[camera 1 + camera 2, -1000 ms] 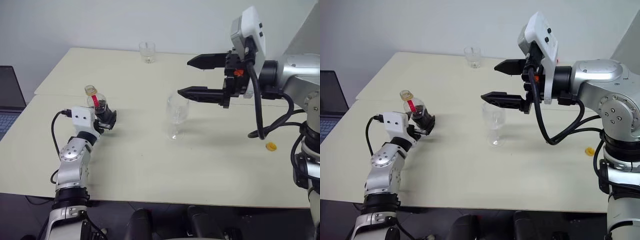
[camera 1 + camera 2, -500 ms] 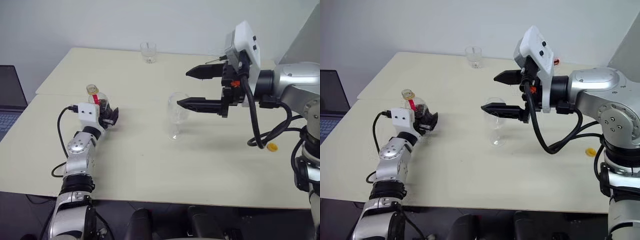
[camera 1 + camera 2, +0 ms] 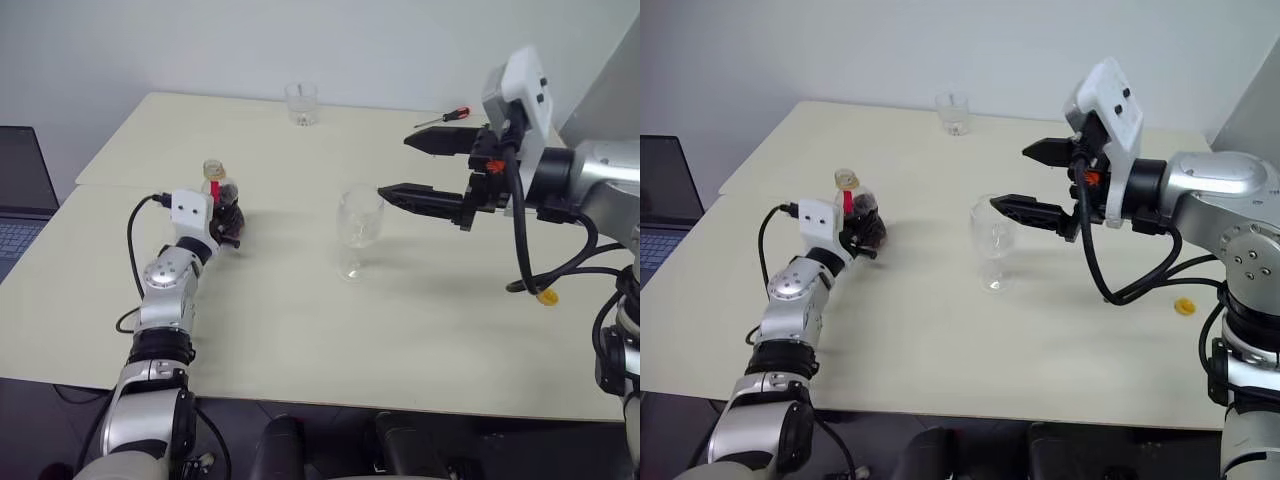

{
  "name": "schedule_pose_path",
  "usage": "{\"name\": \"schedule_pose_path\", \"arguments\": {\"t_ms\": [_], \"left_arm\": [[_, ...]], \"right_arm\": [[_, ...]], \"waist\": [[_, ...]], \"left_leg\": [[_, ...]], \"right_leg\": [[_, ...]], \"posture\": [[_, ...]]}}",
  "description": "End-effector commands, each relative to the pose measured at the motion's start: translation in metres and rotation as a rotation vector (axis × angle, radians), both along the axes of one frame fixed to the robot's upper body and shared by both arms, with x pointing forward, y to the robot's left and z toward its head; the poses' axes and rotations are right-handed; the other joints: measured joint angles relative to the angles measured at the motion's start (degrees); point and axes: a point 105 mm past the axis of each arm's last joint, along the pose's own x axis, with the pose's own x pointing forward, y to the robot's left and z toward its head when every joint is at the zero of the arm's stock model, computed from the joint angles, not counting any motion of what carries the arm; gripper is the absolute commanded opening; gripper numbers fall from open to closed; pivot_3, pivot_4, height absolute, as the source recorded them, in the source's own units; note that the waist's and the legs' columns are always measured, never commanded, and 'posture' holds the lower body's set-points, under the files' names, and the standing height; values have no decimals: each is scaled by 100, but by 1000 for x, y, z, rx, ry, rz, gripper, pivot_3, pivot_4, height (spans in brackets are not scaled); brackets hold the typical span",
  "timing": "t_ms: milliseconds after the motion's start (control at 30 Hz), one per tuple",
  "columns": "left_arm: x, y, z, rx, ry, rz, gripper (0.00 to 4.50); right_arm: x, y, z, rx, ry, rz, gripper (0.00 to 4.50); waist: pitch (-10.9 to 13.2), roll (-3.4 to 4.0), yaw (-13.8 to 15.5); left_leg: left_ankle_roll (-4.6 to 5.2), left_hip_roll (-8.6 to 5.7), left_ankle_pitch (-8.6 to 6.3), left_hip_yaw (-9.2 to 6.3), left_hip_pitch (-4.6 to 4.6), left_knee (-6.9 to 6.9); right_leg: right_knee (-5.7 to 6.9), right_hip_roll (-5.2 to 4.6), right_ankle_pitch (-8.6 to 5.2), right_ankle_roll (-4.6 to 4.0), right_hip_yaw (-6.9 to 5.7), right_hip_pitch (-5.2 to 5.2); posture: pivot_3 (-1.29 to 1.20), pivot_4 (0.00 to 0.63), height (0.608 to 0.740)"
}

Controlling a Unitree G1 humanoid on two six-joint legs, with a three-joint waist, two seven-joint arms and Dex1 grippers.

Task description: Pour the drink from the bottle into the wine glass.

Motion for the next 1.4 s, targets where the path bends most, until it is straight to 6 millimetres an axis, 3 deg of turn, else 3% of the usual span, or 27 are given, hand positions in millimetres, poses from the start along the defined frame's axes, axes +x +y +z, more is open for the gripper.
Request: {"name": "schedule_pose_path", "arguments": {"t_ms": [33,133,267,433,633,967,1400], "left_arm": [[6,-17,59,99,-158,-86,936],[13,-47,91,233,-224,-197,886],[16,-80,106,454,-283,-314,874],[18,-105,100,722,-323,-397,866],[15,-126,98,891,-403,-459,791],[12,-134,100,972,-527,-430,766],[5,-132,104,1011,-627,-420,756]], "right_arm": [[-9,-15,7,34,-105,-57,4500],[-22,-26,3,60,-171,-102,4500],[-36,-30,1,103,-234,-161,4500],[-47,-35,-31,39,-159,-246,4500],[-57,-35,-48,5,-124,-292,4500],[-60,-14,-67,12,-59,-246,4500],[-57,-12,-71,5,-45,-229,4500]], "waist": [[2,2,5],[2,2,11],[2,2,30],[2,3,-31],[5,1,-68],[5,1,-71],[5,1,-65]], "left_leg": [[0,-1,0,1,-3,0],[0,-3,0,-2,-4,-3],[0,-3,0,-11,-7,-6],[0,-2,0,-15,-3,-7],[0,-2,0,-16,-5,-2],[0,-3,0,-16,-4,0],[0,-3,1,-16,-4,3]], "right_leg": [[0,0,0,0,1,-2],[0,1,-1,1,-4,-2],[-1,2,-2,3,-20,-1],[1,4,-11,18,-21,2],[4,4,-14,23,-22,2],[4,4,-17,28,-20,4],[6,3,-16,26,-22,5]], "posture": [[0,150,740],[0,150,740],[0,150,740],[0,150,740],[0,150,740],[0,150,740],[0,150,740]]}}
